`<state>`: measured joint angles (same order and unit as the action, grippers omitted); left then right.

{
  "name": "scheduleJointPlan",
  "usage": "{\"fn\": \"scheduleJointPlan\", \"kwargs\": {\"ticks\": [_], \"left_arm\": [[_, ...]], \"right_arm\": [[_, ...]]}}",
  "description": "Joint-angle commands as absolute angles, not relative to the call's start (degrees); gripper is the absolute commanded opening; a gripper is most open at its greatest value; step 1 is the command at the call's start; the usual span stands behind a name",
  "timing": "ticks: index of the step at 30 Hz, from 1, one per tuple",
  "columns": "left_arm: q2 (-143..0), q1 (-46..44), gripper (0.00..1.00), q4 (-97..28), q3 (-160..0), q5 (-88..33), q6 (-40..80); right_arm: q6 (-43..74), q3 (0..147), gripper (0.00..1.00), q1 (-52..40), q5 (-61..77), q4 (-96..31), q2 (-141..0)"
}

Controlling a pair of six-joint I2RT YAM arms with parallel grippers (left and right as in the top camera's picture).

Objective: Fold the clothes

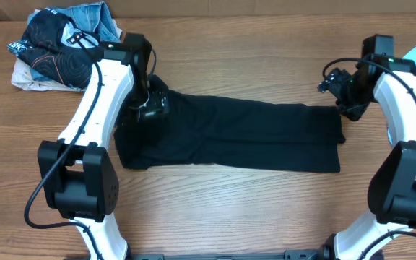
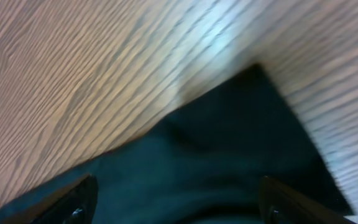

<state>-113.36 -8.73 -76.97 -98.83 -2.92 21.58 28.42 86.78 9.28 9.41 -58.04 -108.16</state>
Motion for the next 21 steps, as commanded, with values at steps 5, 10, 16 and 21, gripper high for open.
{"fn": "scheduleJointPlan", "kwargs": {"ticks": [5,10,16,21], "left_arm": [[-112.86,-8.27,0.77,-70.91,-99.48,-4.73,19.4],[-114.34,-8.27,0.71,-65.28,-99.48,-6.46,20.45],[-117.82,-8.27,0.68,-60.36,-99.5,-9.02,21.45],[-121.49,-8.27,0.67,-57.43,-99.5,-10.02,21.43]], "right_arm": [[28.12,86.94,0.86,5.39,10.61,-55.94,-106.94],[28.14,86.94,0.86,4.49,10.61,-55.11,-106.94],[28.14,86.91,0.86,4.47,10.63,-55.18,-106.96],[28.14,86.87,0.86,4.45,10.61,-55.18,-106.94]]}}
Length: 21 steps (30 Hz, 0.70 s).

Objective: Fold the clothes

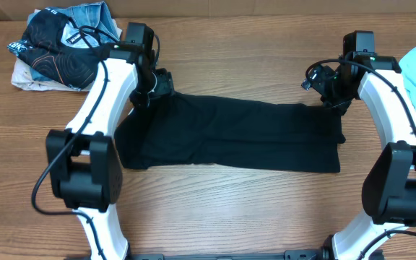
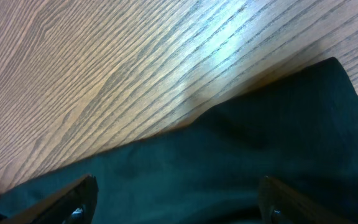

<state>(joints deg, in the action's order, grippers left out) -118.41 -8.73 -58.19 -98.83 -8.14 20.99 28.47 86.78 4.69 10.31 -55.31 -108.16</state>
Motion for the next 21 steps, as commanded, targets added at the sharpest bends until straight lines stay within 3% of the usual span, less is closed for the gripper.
{"fn": "scheduleJointPlan", "kwargs": {"ticks": [1,4,6,10,13,16,21], "left_arm": [[-122.1,-8.27,0.67,-56.88,-99.5,-10.04,21.41],[-123.26,-8.27,0.66,-55.29,-99.5,-9.47,21.17],[-123.63,-8.27,0.6,-54.22,-99.5,-8.62,21.19],[-123.66,-8.25,0.34,-53.45,-99.5,-6.28,21.23],[-123.66,-8.21,0.04,-53.98,-99.5,-3.86,21.26],[-123.63,-8.21,0.04,-54.59,-99.5,-0.27,21.45],[-123.63,-8.16,0.08,-55.02,-99.5,1.93,21.43]], "right_arm": [[28.14,86.83,0.85,4.45,10.63,-55.2,-106.94],[28.12,86.3,0.85,4.45,10.61,-55.18,-106.94],[28.12,85.8,0.85,4.45,10.61,-55.11,-106.96],[28.12,85.45,0.83,4.45,10.61,-55.35,-106.96],[28.12,85.45,0.79,4.45,10.61,-55.42,-106.96],[28.12,85.45,0.68,4.45,10.61,-56.4,-106.96],[27.57,85.43,0.4,3.73,10.61,-59.35,-106.96]]}}
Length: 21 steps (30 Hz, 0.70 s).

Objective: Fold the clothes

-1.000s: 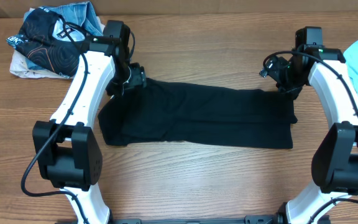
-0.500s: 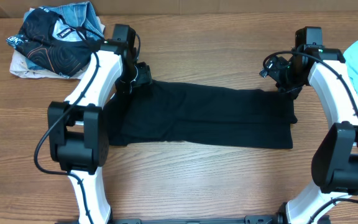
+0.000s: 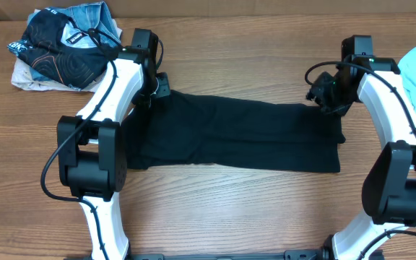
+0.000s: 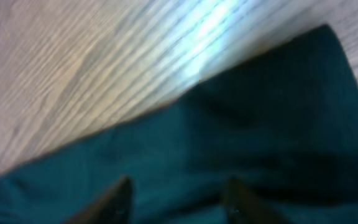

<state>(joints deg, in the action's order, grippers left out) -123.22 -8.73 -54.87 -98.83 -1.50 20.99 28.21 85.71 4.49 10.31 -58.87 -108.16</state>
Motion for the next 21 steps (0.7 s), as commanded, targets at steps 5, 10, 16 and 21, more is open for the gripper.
{"fn": "scheduleJointPlan", "kwargs": {"ticks": [5,10,16,21], "left_arm": [[-123.63,-8.16,0.12,-55.05,-99.5,2.76,21.43],[-123.63,-8.16,0.11,-55.72,-99.5,5.32,21.43],[-123.63,-8.14,0.13,-57.06,-99.5,7.16,21.41],[-123.63,-8.14,0.13,-59.7,-99.5,10.83,21.5]], "right_arm": [[26.55,82.74,0.28,0.69,10.59,-56.71,-107.0],[26.61,75.92,0.17,-0.95,9.52,-48.64,-107.53],[26.63,72.64,0.15,0.23,9.47,-45.28,-107.7],[26.63,72.25,0.16,0.89,8.45,-45.69,-108.55]]}}
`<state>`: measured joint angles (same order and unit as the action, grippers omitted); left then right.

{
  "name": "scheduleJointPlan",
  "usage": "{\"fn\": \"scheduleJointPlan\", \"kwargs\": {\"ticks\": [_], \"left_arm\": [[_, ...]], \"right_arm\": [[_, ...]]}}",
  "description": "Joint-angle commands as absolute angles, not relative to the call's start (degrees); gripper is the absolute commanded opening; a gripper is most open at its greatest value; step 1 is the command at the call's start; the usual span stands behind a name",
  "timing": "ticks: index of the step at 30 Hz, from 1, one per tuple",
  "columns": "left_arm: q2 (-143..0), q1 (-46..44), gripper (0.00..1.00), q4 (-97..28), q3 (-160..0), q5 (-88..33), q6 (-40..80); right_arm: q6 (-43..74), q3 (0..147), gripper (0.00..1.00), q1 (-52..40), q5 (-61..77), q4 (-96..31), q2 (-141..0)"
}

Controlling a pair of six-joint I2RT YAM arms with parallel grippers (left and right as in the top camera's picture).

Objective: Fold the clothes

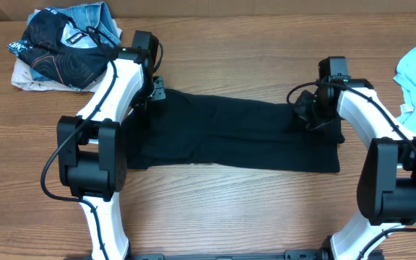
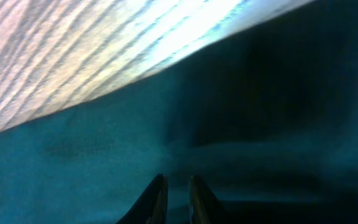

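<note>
A black garment (image 1: 230,133) lies spread lengthwise across the middle of the wooden table (image 1: 230,209). My left gripper (image 1: 154,92) sits at the garment's far left corner; the overhead view does not show how its jaws stand. My right gripper (image 1: 303,115) is down on the garment's far right part, a little in from the right end. In the right wrist view the right gripper (image 2: 176,186) has its fingers (image 2: 157,193) drawn almost together, pressed into the dark cloth (image 2: 92,149) with a fold of it between them.
A heap of mixed clothes (image 1: 63,47) lies at the far left corner. A pale blue garment lies at the right edge. Bare wood (image 2: 73,43) shows beyond the black garment's far edge.
My right gripper has moved left and inward from the garment's far right corner onto the cloth, and its jaws have closed from half open to nearly together. The left arm has hardly moved.
At first the left gripper rested on the garment's left part and the right gripper hung wide open over the far right corner. The left then stood at the far left corner. The right stayed open over the edge, then narrowed, and now is shut on the cloth.
</note>
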<state>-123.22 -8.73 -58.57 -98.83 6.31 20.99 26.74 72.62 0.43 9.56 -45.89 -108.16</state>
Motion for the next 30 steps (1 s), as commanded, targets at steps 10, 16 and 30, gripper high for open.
{"fn": "scheduleJointPlan", "kwargs": {"ticks": [10,16,30], "left_arm": [[-123.63,-7.73,0.15,-62.85,-99.5,22.41,22.94],[-123.63,-6.37,0.29,-64.16,-99.5,25.71,22.96],[-123.44,-4.4,0.63,-74.59,-109.36,34.22,27.22]], "right_arm": [[28.34,72.27,0.13,0.89,6.57,-44.99,-113.25],[28.77,72.34,0.13,0.95,3.66,-44.38,-113.27],[28.71,74.08,0.33,2.0,2.24,-43.81,-113.27]]}}
